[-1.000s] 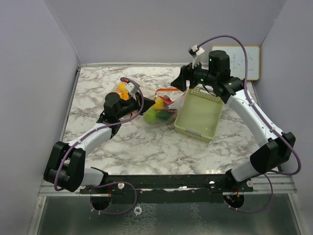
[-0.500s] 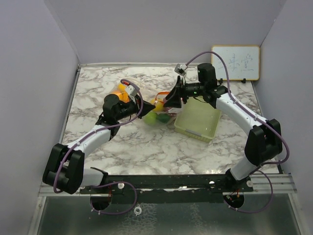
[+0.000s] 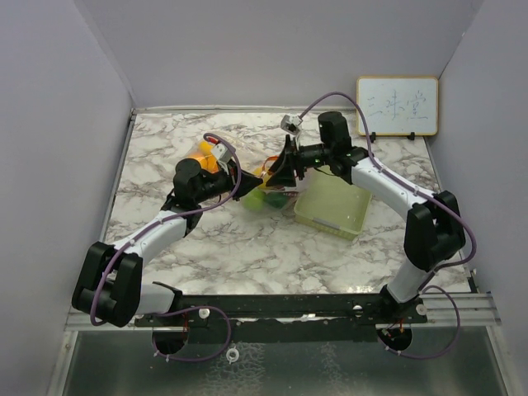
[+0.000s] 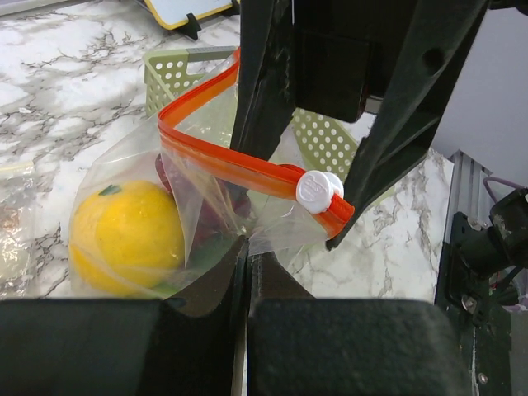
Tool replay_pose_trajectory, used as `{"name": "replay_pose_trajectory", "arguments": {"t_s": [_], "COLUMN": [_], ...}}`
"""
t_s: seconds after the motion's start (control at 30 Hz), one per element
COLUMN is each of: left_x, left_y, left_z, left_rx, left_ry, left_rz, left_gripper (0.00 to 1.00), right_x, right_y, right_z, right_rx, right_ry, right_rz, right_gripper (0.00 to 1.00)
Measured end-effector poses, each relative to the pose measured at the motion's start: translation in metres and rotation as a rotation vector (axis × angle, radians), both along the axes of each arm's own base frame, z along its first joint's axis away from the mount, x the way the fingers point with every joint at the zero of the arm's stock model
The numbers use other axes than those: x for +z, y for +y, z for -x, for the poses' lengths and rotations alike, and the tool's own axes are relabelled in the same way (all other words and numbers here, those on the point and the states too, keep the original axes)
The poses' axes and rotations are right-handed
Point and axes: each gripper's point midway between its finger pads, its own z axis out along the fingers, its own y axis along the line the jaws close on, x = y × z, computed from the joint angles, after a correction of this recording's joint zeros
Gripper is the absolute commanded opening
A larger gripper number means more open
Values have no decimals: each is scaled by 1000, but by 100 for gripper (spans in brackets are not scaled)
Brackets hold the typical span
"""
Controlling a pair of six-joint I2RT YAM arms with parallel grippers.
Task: Place the food in the zip-top bag and seal the zipper
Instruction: Adjust the zipper food storage bag at the center of the board.
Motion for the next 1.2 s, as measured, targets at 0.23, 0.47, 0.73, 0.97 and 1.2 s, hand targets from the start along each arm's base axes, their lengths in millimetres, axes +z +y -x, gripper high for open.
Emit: {"name": "replay_pose_trajectory", "arguments": {"t_s": [0.23,0.47,0.73,0.97,1.2], "left_x": [1,5,46,49,45], "left_y": [-1,2,2,1,-2], "left_z": [0,-7,-21,-27,-31], "left_rx": [-5,3,16,16,6], "left_ry": [0,-20,-131,-149,-147], "left_rz": [0,-40,-51,-44,-45], "left_gripper": [0,41,47,43,23], "right_x": [-12,-5,18,19,17], "right_y": [4,2,-3,-1,2], "right_z": [-5,-24,-22,-13,-7], "right_rx": [-22,-124,-150,-131,-115], "right_ry": [17,-5,-28,-25,-17], "right_rz": [28,79,84,94,103], "right_gripper": [7,2,2,2,2]}}
